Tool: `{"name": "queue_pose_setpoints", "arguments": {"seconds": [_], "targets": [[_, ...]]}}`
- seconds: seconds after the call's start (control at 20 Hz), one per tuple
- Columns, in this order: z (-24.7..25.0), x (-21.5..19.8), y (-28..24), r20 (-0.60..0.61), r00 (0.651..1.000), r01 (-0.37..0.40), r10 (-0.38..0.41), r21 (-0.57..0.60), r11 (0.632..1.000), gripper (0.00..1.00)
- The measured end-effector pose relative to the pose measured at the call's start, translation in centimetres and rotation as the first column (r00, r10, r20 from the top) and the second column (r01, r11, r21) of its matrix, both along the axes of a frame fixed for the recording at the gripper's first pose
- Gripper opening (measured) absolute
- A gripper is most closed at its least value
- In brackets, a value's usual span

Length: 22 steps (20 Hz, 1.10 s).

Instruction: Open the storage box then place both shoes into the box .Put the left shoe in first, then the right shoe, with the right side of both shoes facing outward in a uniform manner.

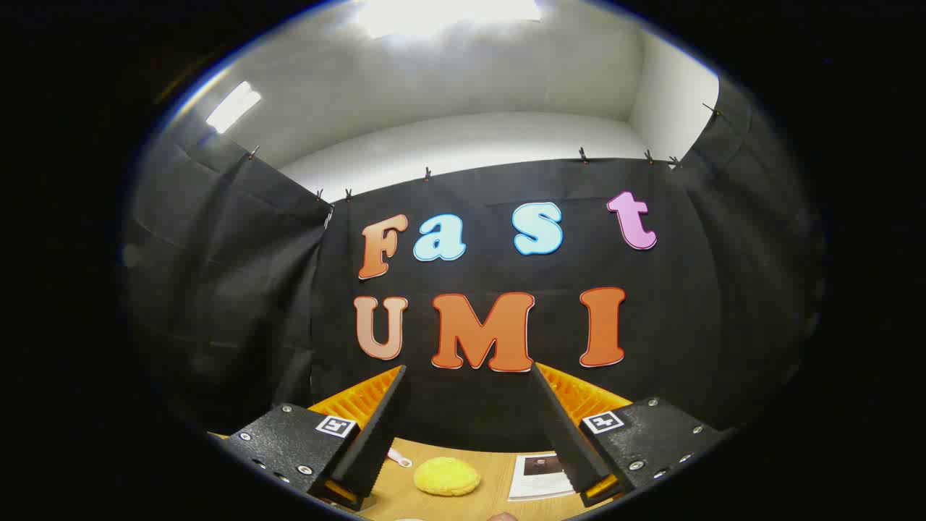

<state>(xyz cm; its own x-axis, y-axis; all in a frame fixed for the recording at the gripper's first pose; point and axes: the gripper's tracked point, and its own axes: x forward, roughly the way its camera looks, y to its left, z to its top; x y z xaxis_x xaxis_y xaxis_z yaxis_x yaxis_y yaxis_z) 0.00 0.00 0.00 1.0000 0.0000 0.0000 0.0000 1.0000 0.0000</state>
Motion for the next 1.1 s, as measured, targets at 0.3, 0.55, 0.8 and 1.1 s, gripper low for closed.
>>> {"name": "queue_pose_setpoints", "arguments": {"seconds": [0.3,0.55,0.8,1.1], "targets": [[-0.4,-0.6,-1.5,-0.027,0.999,0.046,-0.046,-0.012,0.999,0.98],[-0.9,-0.9,-1.9,-0.063,0.996,0.055,-0.055,-0.001,0.998,0.98],[-1.8,-1.0,-1.1,-0.108,0.994,0.039,-0.032,0.056,0.998,0.98],[-5.4,-1.5,2.8,-0.221,0.971,-0.045,0.093,0.21,0.977,0.98]]}}
